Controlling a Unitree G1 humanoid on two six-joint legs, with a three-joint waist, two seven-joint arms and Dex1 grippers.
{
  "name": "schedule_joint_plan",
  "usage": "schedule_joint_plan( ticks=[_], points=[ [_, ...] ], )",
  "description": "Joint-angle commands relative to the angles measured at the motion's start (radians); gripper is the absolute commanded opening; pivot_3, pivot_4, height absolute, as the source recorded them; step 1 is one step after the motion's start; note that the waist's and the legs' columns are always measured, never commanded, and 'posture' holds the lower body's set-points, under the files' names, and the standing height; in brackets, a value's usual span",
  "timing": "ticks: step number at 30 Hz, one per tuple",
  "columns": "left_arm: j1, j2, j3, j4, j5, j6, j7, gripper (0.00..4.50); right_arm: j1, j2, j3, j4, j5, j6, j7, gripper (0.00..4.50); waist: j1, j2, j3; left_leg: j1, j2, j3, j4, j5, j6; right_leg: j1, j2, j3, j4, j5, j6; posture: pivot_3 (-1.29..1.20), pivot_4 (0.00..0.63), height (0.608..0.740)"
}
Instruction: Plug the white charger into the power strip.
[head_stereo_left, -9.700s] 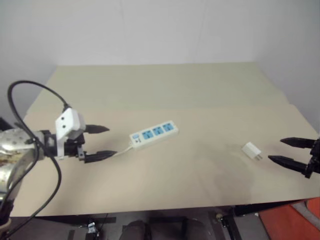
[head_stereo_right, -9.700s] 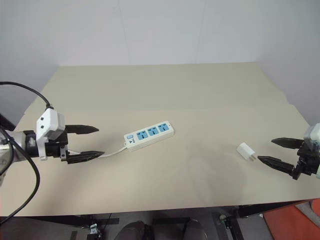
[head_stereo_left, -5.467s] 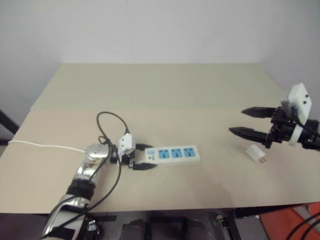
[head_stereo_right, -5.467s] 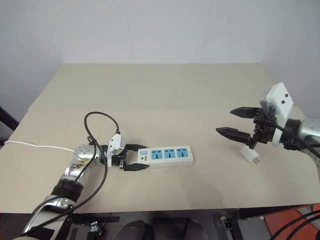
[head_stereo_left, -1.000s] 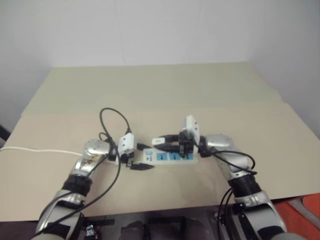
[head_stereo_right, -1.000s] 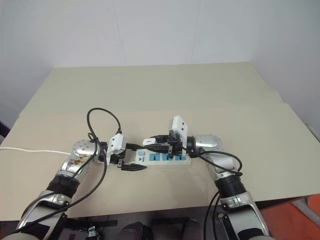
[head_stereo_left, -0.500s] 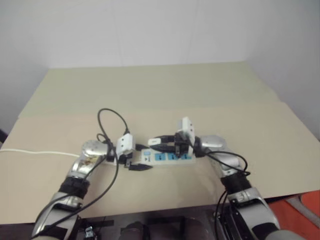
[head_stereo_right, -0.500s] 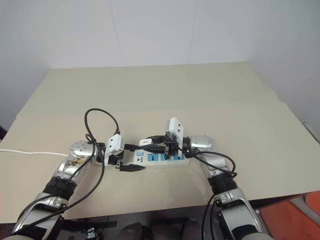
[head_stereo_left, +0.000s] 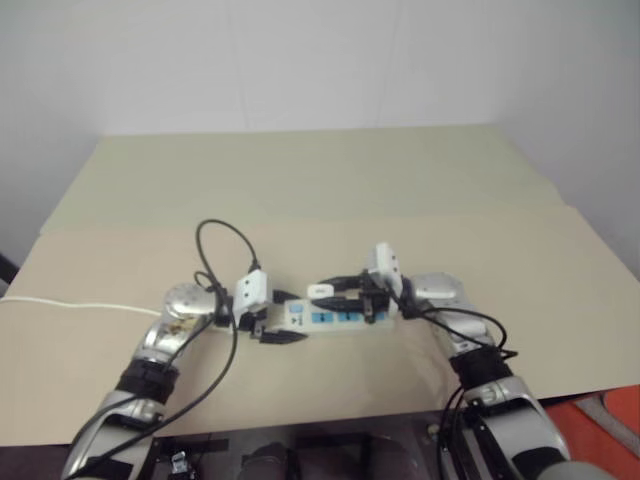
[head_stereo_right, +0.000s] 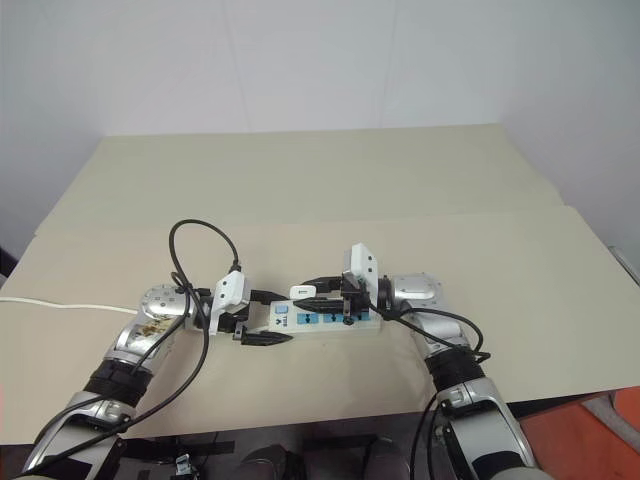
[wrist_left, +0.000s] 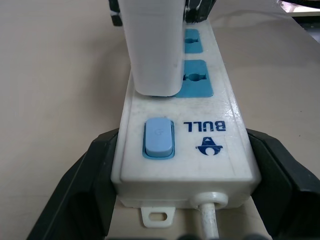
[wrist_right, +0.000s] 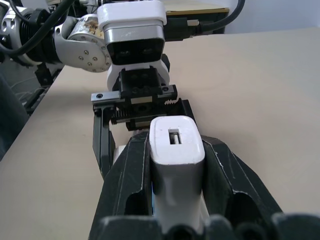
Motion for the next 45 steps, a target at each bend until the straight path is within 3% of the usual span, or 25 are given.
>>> schedule_joint_plan(
  ticks=[1, 15, 26, 36, 45],
  points=[
    [0.017, 0.040, 0.003, 0.005, 0.022, 0.013, 0.000, 3.27, 0.013, -0.055, -0.014, 0.080, -0.029, -0.011, 0.027, 1.17, 0.000, 0.000, 0.000, 0.000, 0.000, 0.000, 0.000, 0.000, 0.000, 0.000, 0.000, 0.000, 0.000, 0.000, 0.000, 0.00, 0.150, 0.740],
    [0.019, 0.037, -0.004, 0.001, 0.021, 0.016, 0.007, 3.27, -0.078, 0.074, 0.075, 0.092, -0.078, -0.045, 0.025, 1.17, -0.012, 0.000, 0.000, 0.002, 0.001, 0.001, 0.000, 0.001, -0.001, 0.000, 0.001, 0.001, 0.001, 0.000, 0.000, 0.00, 0.150, 0.740],
    [0.036, 0.053, 0.003, -0.025, 0.014, 0.027, 0.013, 3.27, 0.001, -0.052, 0.021, 0.164, -0.090, -0.095, 0.056, 1.17, -0.007, 0.000, 0.000, 0.006, 0.002, 0.002, -0.004, 0.001, -0.002, 0.002, 0.000, 0.002, 0.001, 0.000, -0.002, 0.00, 0.150, 0.740],
    [0.038, 0.048, -0.002, -0.032, 0.013, 0.031, 0.018, 3.27, -0.073, 0.026, 0.054, 0.206, -0.085, -0.069, 0.045, 1.17, -0.007, -0.001, 0.000, 0.009, 0.002, 0.003, -0.006, 0.001, -0.002, 0.003, 0.000, 0.002, 0.000, 0.000, -0.002, 0.00, 0.150, 0.740],
    [0.051, 0.052, 0.003, -0.041, 0.013, 0.030, 0.024, 3.27, -0.083, 0.019, 0.057, 0.218, -0.089, -0.056, 0.074, 1.17, -0.008, 0.000, 0.000, 0.010, 0.003, 0.003, -0.007, 0.001, -0.002, 0.003, 0.000, 0.002, 0.001, 0.000, -0.002, 0.00, 0.150, 0.740]
  ],
)
